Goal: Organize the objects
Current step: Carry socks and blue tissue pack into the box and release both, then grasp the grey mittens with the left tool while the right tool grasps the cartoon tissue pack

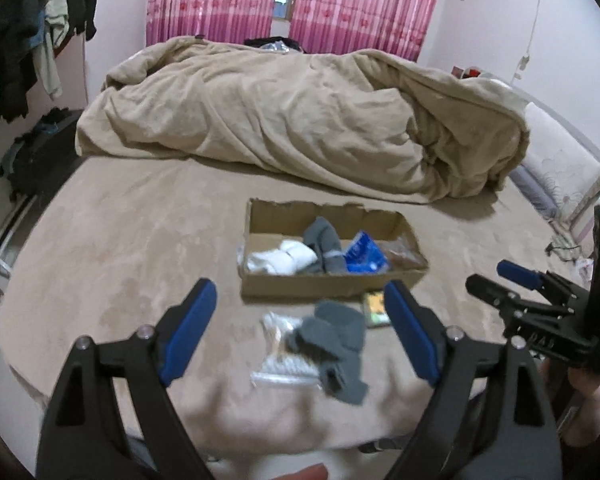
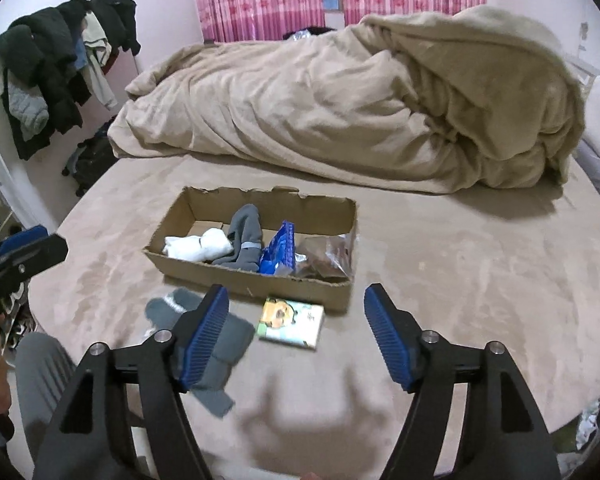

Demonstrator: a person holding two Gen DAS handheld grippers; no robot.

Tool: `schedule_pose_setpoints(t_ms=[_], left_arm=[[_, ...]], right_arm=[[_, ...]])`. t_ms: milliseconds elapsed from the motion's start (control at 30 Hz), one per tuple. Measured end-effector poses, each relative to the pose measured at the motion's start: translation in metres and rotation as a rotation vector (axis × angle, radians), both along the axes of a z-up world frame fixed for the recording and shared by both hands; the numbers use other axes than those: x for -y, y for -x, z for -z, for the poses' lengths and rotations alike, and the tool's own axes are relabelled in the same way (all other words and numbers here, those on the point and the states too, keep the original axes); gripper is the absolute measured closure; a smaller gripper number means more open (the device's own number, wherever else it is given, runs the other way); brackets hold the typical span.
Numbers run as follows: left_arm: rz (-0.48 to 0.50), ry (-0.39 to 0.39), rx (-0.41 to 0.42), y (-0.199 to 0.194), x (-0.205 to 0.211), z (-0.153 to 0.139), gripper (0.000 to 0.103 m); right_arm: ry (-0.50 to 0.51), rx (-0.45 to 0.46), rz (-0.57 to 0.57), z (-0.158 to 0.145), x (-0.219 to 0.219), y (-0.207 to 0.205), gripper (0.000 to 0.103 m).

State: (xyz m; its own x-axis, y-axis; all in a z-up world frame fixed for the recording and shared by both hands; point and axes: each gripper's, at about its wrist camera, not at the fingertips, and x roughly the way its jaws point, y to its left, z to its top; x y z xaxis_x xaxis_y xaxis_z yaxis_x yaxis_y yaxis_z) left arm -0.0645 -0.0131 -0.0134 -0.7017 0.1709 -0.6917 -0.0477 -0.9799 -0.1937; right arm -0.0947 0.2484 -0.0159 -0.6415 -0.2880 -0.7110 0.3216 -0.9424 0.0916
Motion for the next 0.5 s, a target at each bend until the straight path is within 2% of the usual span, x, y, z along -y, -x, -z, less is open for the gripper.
schedule_pose_setpoints(t_ms=[133, 267, 400, 500], left_arm=[[0.0, -0.01, 0.008, -0.028, -0.009, 0.0, 0.016], [0.003, 0.003, 0.008, -0.05, -0.019, 0.0, 0.016], [-0.01, 0.042, -0.029, -0.064, -0.027, 0.0, 0.016], [0.004, 0.074, -0.027, -0.069, -0.033, 0.007, 0.016]], right_arm=[[0.002, -0.019, 0.03, -0.014, -0.016, -0.032, 0.028], [-0.02, -0.006, 0.036, -0.015, -0.024, -0.057, 0.027], [-0.024, 0.0, 0.04, -0.016, -0.028, -0.074, 0.027], [0.0, 0.01, 0.038, -0.014, -0.029, -0.082, 0.027]])
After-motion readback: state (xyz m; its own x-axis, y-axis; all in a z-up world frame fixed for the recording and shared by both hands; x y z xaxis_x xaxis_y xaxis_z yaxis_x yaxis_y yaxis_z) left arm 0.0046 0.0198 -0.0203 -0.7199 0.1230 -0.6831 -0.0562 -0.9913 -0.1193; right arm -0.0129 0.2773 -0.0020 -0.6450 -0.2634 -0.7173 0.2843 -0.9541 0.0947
